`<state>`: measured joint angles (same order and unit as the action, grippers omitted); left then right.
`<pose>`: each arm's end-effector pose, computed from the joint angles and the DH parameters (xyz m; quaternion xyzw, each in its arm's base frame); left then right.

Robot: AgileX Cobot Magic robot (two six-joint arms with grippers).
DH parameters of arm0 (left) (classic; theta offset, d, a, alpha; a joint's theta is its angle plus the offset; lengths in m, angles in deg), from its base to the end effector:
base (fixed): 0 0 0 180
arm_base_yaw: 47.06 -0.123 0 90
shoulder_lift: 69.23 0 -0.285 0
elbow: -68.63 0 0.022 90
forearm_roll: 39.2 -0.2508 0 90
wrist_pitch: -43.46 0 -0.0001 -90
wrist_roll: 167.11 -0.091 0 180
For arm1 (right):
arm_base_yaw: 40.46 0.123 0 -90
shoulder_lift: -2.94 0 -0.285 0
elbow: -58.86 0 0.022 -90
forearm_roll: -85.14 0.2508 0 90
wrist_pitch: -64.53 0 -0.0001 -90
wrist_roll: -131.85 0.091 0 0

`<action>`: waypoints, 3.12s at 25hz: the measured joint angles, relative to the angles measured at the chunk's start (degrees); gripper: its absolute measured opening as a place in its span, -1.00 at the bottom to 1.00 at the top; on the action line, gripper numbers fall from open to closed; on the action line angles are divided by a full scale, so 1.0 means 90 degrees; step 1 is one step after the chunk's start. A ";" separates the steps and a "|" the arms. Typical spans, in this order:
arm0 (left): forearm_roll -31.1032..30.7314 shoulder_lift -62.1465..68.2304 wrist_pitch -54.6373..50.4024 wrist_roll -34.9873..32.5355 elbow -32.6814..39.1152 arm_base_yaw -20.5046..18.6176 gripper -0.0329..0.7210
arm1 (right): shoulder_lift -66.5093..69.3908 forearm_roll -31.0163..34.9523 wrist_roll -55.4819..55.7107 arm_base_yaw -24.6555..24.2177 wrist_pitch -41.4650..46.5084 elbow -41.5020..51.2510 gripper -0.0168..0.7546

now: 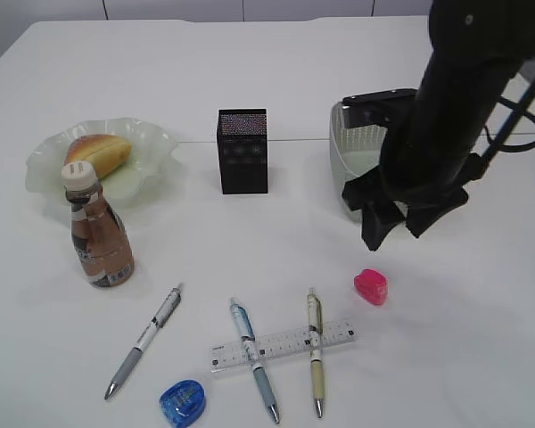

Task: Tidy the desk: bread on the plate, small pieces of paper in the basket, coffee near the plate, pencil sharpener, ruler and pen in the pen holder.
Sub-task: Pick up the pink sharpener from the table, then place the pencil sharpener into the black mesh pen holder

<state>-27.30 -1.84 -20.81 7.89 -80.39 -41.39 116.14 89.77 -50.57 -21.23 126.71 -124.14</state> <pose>0.1666 -0.0335 0.2862 0.0612 0.9818 -0.1000 0.1495 0.3447 0.1271 0.2290 -0.1711 0.9823 0.0462 0.0603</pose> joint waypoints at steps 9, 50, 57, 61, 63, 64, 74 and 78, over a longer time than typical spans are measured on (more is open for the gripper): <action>0.0056 0.0000 0.0005 -0.0004 0.0000 0.0000 0.35 | 0.1147 -0.0144 -0.0014 0.0010 0.0049 -0.0604 0.23; 0.0056 0.0000 0.0015 -0.0044 0.0000 0.0000 0.35 | 0.1905 0.0004 -0.0217 0.0010 -0.0224 -0.0615 -0.35; 0.0056 0.0000 0.0020 -0.0044 0.0000 0.0000 0.35 | 0.1905 0.0119 -0.0258 0.0010 -0.0224 -0.0615 -0.46; 0.0056 0.0000 0.0030 -0.0044 0.0000 0.0000 0.35 | 0.1879 0.0157 -0.0258 0.0010 -0.0212 -0.0796 -0.46; 0.0056 0.0000 0.0030 -0.0044 0.0000 0.0000 0.35 | 0.1787 0.0264 -0.0258 0.0010 -0.0153 -0.1070 -0.46; 0.0056 0.0000 0.0030 -0.0044 0.0000 0.0000 0.35 | 0.1755 0.0357 -0.0258 0.0010 -0.0122 -0.1273 -0.46; 0.0056 0.0000 0.0111 -0.0044 0.0000 0.0000 0.35 | 0.1683 0.1516 -0.0271 0.0010 -0.0676 -0.2861 -0.47; 0.0056 0.0000 0.0111 -0.0044 0.0000 0.0000 0.35 | 0.1683 0.1731 -0.0271 0.0010 -0.1554 -0.2887 -0.47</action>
<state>-26.79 -1.84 -19.81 7.49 -80.39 -41.39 131.29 105.35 -53.01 -21.13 112.72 -150.12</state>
